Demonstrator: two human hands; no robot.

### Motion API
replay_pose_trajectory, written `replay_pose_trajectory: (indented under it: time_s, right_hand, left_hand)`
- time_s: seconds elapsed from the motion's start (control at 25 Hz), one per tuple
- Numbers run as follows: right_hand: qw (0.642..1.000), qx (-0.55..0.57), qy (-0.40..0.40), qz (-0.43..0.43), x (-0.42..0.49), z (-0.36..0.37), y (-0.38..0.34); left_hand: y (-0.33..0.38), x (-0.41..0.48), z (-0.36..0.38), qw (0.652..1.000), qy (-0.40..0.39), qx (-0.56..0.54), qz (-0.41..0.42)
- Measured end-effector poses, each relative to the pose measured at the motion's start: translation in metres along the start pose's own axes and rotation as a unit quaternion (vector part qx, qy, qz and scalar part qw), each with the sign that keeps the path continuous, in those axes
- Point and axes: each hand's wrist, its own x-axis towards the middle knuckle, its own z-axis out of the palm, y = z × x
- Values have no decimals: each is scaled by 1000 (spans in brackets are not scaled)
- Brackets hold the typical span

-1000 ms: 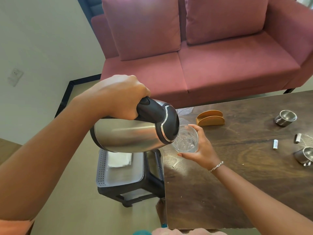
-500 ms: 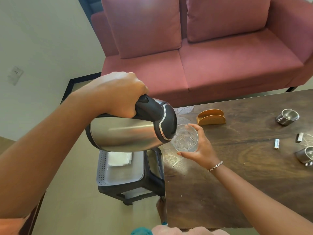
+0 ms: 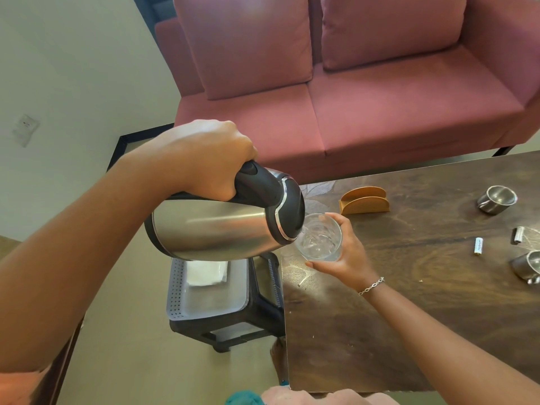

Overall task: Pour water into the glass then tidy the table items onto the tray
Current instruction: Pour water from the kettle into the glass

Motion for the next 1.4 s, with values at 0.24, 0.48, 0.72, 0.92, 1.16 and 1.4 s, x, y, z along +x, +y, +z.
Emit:
replay_pose_trajectory:
  time_s: [0.24,0.48,0.72,0.92,1.16,1.4]
  right_hand:
    - [1000,-1,3,0,-1,0,0]
    - [1000,1,-1,5,-2,-1,1]
    - [1000,0,1,7,-4,-1,2]
    - [1000,3,3,1,-3,-4,2]
    - [1000,0,4,2,-4,-5,2]
    - [1000,-14,-3,6,-4,-3,2]
  left_hand:
    - [-1,1,0,1000,-2,-5,4]
    - [-1,2,-1,1000,-4,-16,5]
    - [0,3,-1,1000,-11,-21,6]
    - [3,5,-1,999,-29,-17,3]
    - [5,6,-4,1000,-25,-15,-1]
    - [6,6,-6,999,-32,-15,-2]
